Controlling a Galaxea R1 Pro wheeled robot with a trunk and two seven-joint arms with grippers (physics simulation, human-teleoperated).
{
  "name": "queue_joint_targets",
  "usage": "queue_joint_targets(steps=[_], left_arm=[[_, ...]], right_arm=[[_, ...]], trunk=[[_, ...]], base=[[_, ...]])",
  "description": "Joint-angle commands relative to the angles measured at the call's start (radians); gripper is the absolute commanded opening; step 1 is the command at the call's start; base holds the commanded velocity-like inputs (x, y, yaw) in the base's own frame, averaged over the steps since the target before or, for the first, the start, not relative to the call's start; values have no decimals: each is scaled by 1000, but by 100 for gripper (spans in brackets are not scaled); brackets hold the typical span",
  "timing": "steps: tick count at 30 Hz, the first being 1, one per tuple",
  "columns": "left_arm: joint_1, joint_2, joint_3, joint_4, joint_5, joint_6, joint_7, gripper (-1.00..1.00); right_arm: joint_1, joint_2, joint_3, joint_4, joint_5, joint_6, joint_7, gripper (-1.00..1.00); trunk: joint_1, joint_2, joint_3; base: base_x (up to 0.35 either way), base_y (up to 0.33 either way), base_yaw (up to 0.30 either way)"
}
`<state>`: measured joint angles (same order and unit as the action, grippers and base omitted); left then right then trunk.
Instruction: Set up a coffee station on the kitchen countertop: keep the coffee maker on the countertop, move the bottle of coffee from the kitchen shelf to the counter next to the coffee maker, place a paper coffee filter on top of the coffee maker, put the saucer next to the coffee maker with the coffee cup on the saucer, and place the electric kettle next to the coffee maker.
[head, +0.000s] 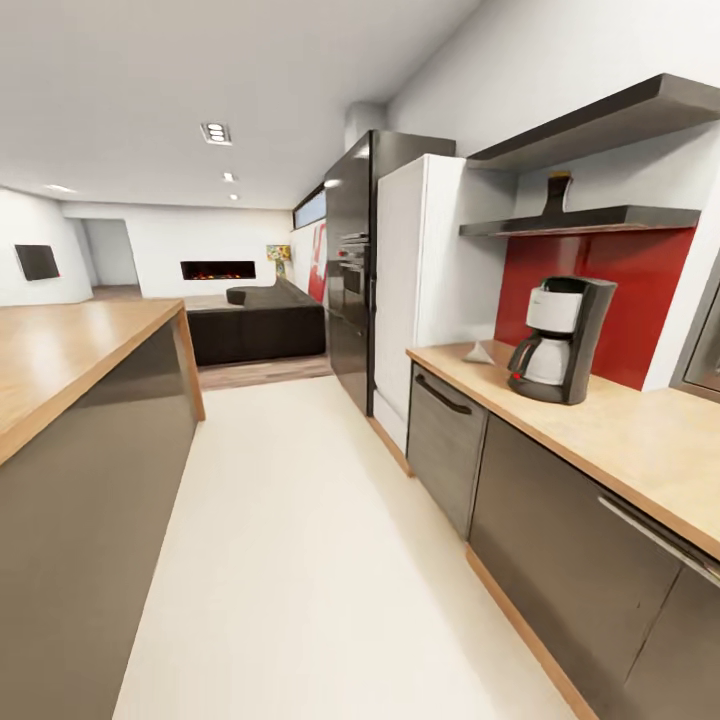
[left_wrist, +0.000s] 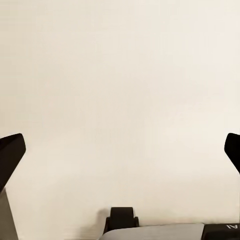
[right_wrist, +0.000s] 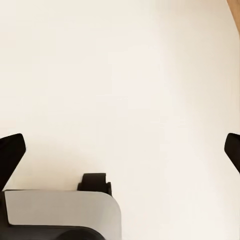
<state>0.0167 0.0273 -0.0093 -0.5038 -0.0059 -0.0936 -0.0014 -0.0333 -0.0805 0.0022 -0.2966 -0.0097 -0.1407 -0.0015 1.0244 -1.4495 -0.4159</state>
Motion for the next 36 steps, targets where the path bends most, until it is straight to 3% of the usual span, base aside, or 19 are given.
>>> queue_joint_targets(steps=[1,11,24,36], left_arm=[[0,0,-1,-1,0,-2,0,100],[0,0,-1,-1,-1,-3,0,100],[0,0,-1,-1,-1,-3,0,100],[0,0,0,-1,-1,-3,0,100]], right_arm=[[-1,0,0,1,-1,-3,0,100],[0,-1,1,1,-1,-5,0,100],[0,0,1,1,-1,-5,0,100],[0,0,1,1,-1,-5,1,100]], trunk=[[1,0,-1],[1,0,-1],[1,0,-1],[1,0,4]], base=[[300,201,3],[310,141,1],[326,14,-9],[328,0,-161]])
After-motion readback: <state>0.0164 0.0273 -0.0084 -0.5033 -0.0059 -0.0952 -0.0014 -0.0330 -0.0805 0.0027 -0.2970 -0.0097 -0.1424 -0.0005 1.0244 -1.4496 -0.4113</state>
